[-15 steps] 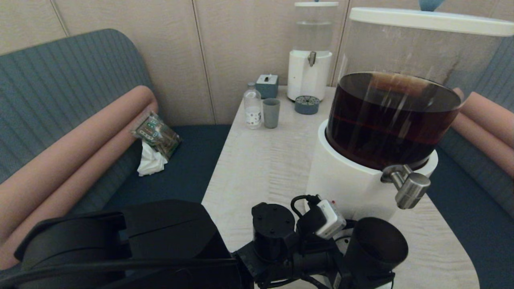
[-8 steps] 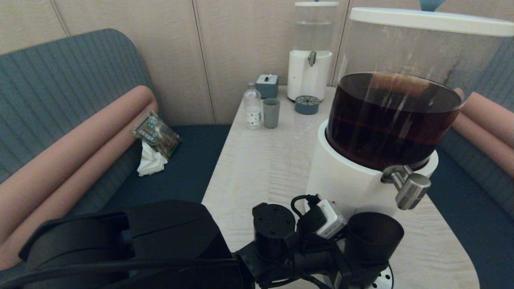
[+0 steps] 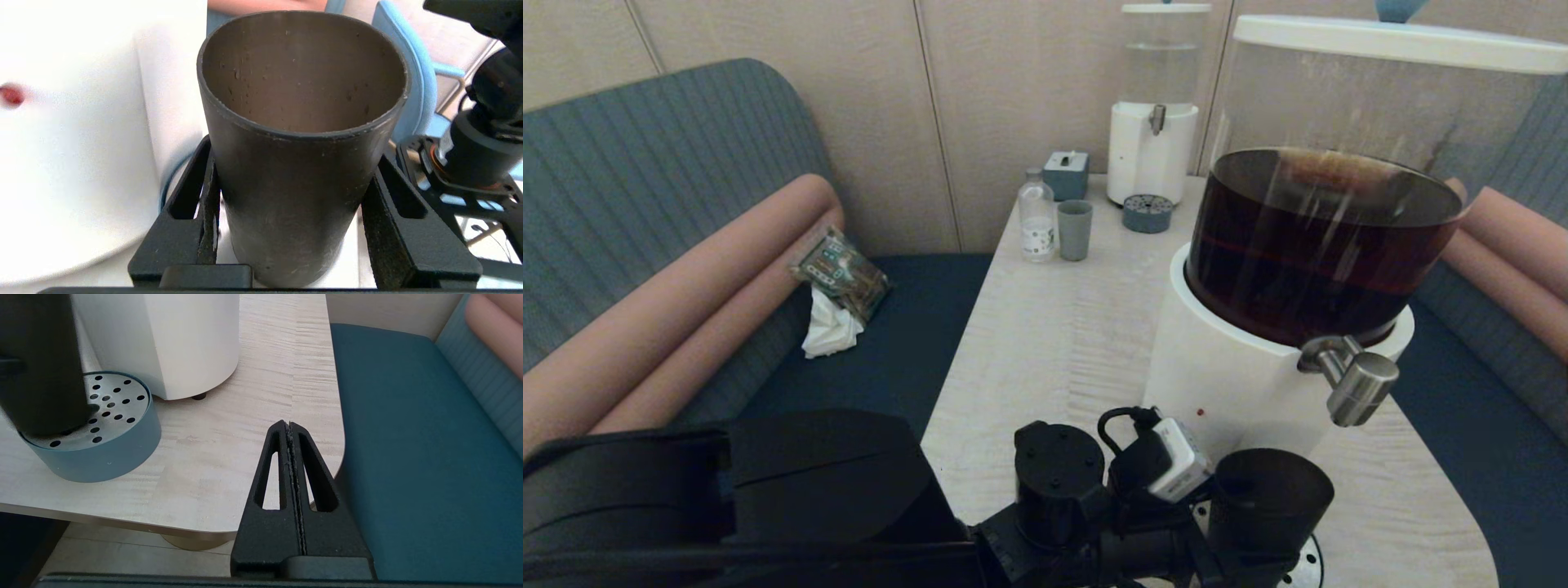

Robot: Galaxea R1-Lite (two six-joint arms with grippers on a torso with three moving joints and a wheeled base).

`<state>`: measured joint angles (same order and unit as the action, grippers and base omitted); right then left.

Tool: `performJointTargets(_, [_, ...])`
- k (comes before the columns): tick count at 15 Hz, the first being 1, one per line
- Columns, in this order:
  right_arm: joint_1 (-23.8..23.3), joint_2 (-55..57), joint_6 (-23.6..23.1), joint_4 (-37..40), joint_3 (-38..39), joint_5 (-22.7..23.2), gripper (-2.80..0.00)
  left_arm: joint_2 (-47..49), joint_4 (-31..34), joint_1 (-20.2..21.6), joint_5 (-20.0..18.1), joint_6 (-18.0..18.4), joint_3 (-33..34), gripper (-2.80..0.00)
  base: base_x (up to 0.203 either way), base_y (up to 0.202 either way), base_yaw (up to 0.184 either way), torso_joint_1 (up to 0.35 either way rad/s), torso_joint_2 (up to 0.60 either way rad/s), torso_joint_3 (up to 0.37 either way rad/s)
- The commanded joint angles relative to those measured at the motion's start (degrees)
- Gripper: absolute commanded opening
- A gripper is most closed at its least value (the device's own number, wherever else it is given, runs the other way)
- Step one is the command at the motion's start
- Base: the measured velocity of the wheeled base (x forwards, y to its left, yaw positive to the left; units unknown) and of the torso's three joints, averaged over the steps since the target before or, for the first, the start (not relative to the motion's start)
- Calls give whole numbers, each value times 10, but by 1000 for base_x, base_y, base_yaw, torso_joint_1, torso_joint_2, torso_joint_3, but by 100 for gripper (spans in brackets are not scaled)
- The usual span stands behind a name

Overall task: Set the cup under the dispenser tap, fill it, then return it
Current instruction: Place the cup next to the water dispenser

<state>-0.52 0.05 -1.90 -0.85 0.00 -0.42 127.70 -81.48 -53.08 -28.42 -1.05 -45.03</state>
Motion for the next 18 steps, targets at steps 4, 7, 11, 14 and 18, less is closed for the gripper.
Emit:
performJointTargets(4, [0,0,0,0,2,0,-280,-76,-8,1,24,-2,73,-280,0,0,0,0,0,0])
performJointTargets(7, [0,0,0,0,2,0,-280,-130,-8,1,65,-4,115,-280,0,0,0,0,0,0])
performJointTargets(11, [0,0,0,0,1,0,-280,-196,-14,6,126,-21,184,-280,0,0,0,0,0,0])
performJointTargets(14, [0,0,0,0,2,0,-280,-216,-36,36,195,-50,200,-280,0,0,0,0,0,0])
performJointTargets(18, [0,0,0,0,2,0,-280,-179,-57,131,229,-60,170,-280,0,0,0,0,0,0])
